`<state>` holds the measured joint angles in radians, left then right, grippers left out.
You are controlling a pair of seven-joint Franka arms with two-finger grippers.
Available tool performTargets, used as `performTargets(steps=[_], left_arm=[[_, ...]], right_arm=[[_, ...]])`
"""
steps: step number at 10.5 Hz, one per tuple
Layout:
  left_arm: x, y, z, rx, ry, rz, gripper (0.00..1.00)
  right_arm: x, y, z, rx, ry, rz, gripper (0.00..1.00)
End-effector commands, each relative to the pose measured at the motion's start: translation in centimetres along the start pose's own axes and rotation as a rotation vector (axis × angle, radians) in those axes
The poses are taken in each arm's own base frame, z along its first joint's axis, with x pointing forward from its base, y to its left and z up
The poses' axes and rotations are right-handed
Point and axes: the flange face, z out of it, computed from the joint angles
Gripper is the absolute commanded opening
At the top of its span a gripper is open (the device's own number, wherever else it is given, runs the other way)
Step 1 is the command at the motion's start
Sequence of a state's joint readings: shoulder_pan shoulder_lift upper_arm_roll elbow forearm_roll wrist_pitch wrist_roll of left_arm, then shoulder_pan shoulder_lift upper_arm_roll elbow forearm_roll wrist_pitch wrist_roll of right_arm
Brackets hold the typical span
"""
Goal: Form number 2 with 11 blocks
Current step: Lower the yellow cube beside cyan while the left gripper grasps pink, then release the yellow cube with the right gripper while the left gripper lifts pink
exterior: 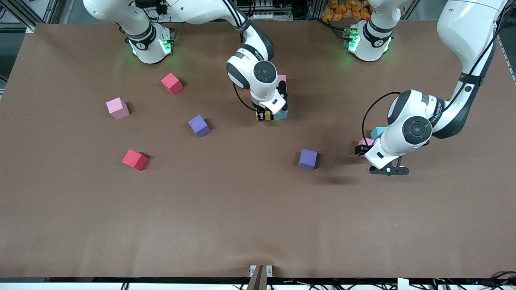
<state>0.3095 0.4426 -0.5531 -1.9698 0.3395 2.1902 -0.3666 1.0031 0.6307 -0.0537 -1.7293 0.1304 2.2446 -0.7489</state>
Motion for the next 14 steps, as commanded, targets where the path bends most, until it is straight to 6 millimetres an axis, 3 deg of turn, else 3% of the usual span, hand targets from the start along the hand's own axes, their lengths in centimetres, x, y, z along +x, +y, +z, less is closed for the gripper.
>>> performTargets(steps=[1,7,14], left_arm=[[-0.8,-0.6,-0.1,0.025,-0.004,0.024,1.00],[-0.8,-1.3,0.1,0.022,-0.009,0.017,1.00],[-1.0,-0.6,0.9,0.019,-0.024,0.030,1.00]], right_arm=[[-0.1,-0.6,-0.3,-0.020,-0.001,0.004,0.00],[0.0,-0.6,0.5,-0.022,0.001,0.008,0.00],[0.6,-0.8,0.8,-0.026,0.018,0.008,0.00]])
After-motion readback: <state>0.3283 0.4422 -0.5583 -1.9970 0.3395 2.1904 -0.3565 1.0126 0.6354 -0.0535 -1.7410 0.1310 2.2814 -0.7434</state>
